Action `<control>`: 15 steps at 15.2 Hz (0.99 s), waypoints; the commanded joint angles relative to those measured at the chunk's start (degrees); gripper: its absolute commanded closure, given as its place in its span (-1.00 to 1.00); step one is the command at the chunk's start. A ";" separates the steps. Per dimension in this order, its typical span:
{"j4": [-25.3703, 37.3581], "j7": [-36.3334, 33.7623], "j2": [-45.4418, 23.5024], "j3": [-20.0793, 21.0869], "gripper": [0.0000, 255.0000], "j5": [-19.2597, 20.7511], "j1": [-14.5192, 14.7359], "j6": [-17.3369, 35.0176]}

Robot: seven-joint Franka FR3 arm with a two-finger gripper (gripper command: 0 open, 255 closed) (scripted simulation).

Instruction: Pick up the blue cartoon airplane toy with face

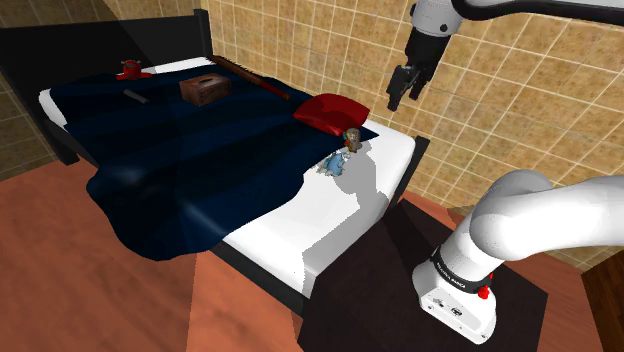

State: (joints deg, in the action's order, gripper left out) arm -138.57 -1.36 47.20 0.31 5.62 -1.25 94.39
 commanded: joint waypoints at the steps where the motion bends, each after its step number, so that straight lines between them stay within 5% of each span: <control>1: 0.00 0.00 0.00 0.00 -1.00 0.00 0.00 0.00; 15: -9.14 10.77 -17.80 -12.38 -1.00 2.44 -1.50 30.96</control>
State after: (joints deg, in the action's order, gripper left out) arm -147.78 8.68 31.71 -11.29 8.28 -2.94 122.70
